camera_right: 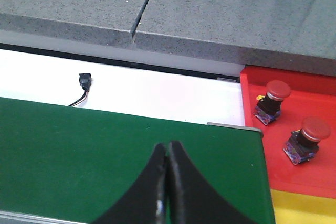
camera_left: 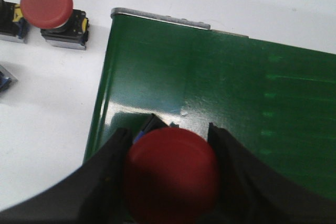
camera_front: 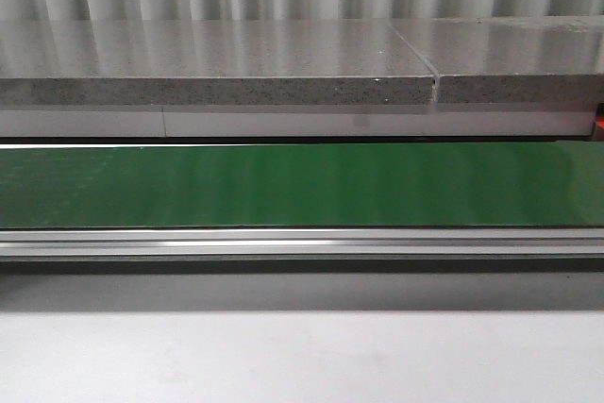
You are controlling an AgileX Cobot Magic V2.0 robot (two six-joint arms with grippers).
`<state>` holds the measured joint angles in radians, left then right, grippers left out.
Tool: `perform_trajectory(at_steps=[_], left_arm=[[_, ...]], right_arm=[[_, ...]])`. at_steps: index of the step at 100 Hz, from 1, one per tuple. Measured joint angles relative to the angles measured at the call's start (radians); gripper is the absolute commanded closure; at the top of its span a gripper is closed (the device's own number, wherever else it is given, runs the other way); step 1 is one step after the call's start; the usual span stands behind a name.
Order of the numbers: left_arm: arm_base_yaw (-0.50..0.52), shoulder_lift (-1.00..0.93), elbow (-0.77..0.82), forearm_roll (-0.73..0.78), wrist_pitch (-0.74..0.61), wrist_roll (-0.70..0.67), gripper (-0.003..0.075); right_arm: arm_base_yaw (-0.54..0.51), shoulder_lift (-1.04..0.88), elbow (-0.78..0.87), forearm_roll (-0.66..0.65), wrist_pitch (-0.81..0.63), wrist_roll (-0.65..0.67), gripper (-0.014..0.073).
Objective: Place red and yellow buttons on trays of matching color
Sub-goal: 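Carry the red button with the left gripper onto the belt and release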
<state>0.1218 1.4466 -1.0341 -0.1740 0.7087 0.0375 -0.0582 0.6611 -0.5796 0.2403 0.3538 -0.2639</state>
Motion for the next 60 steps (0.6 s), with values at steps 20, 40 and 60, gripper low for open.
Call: perform_trajectory(at_steps=[20, 40, 60], left_arm=[[0.0, 0.073, 0.0, -0.007, -0.034, 0.002, 0.0739], [-0.002, 0.087, -0.002, -0.04, -0.039, 0.015, 0.0603], [-0.003, 0.093, -0.004, -0.053, -0.028, 0.04, 0.008]], right_arm=[[0.0, 0.0, 0.0, 0.0, 0.0, 0.0, 0.0662], [0.0, 0.0, 0.0, 0.0, 0.0, 0.0, 0.0662], [0.0, 0.0, 0.0, 0.0, 0.0, 0.0, 0.0662]])
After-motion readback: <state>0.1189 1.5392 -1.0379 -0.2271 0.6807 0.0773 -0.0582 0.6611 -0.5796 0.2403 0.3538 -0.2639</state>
